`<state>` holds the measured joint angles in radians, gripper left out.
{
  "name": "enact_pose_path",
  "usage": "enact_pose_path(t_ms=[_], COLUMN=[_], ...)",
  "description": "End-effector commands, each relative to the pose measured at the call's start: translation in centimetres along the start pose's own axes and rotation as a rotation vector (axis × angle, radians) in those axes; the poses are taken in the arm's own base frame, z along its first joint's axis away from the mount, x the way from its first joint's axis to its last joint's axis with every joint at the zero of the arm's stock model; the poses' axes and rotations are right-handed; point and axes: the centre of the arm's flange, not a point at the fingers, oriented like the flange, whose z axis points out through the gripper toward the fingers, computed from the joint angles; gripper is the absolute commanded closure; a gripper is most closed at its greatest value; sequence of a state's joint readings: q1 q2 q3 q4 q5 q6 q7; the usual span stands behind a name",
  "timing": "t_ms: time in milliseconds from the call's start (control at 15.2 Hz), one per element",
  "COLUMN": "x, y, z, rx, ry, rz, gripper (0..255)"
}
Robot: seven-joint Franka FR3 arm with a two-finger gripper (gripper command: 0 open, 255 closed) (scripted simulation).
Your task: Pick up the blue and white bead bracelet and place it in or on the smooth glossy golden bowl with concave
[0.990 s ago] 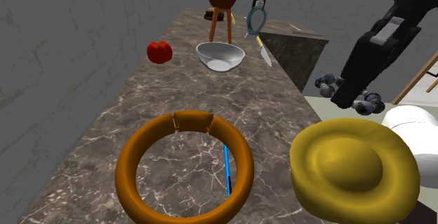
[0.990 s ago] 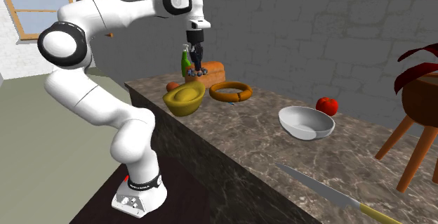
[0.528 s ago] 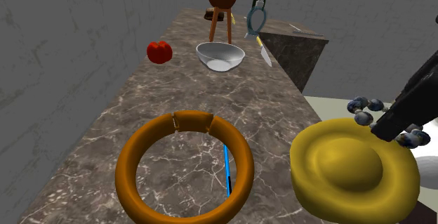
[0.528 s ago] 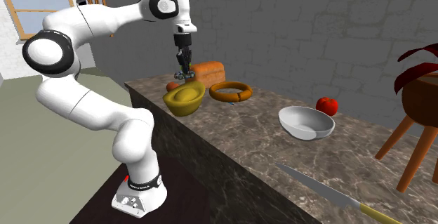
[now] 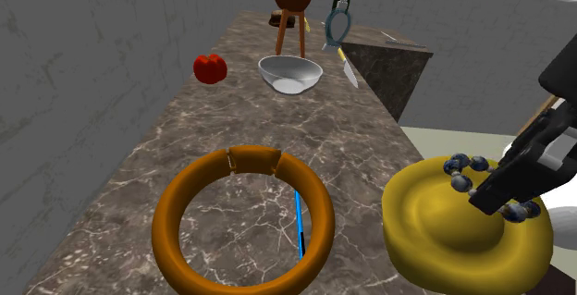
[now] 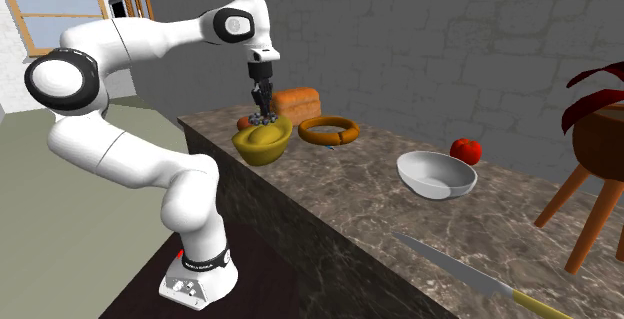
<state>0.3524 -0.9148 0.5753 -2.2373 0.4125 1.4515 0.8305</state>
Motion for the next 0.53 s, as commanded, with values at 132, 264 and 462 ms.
enact_pose_path(t_ms=[132,264,462], x=[0.1,0.1,0.1], y=[0.0,0.0,0.0], z=[2.3,2.7,2.7], rx=[0.0,0.0,0.0], ry=[0.0,0.0,0.0], rz=[0.0,0.0,0.0], gripper=[255,255,255])
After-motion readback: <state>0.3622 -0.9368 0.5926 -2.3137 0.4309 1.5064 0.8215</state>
